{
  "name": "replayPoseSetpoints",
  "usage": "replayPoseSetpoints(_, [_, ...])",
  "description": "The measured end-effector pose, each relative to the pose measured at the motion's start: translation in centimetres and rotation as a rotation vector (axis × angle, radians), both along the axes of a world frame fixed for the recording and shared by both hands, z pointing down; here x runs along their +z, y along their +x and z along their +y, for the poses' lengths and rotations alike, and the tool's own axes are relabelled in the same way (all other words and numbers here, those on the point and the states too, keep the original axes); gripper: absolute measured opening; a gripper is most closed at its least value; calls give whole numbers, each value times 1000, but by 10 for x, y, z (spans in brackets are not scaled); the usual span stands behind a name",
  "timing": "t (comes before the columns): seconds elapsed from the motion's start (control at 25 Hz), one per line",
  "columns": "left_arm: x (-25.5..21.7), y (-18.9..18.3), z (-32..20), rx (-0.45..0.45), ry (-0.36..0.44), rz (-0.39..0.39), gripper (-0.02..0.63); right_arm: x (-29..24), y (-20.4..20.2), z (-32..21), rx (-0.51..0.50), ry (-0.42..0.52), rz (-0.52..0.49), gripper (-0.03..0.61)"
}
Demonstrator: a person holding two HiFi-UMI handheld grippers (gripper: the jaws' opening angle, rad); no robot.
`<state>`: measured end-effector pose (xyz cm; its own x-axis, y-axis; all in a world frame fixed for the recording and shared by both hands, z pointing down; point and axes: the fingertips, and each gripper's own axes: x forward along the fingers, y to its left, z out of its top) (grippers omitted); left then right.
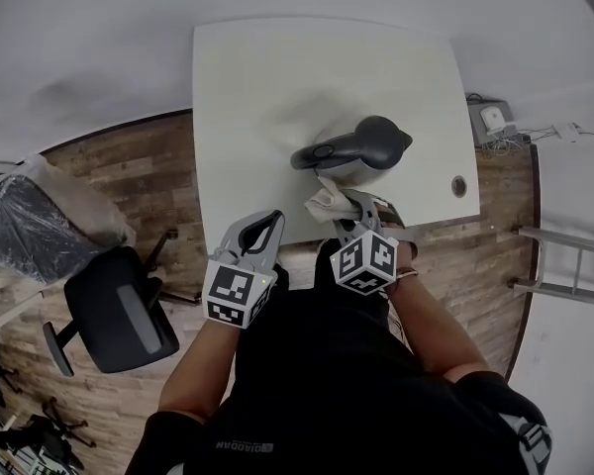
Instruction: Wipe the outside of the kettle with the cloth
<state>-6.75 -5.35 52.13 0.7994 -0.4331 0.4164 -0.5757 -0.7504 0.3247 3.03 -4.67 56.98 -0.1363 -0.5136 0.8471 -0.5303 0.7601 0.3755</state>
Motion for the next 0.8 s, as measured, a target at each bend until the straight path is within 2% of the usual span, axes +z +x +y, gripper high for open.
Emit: replayPoseSetpoints(0.8, [7, -13, 12, -6, -13, -49, 6, 57, -9, -2, -9, -13, 59, 94])
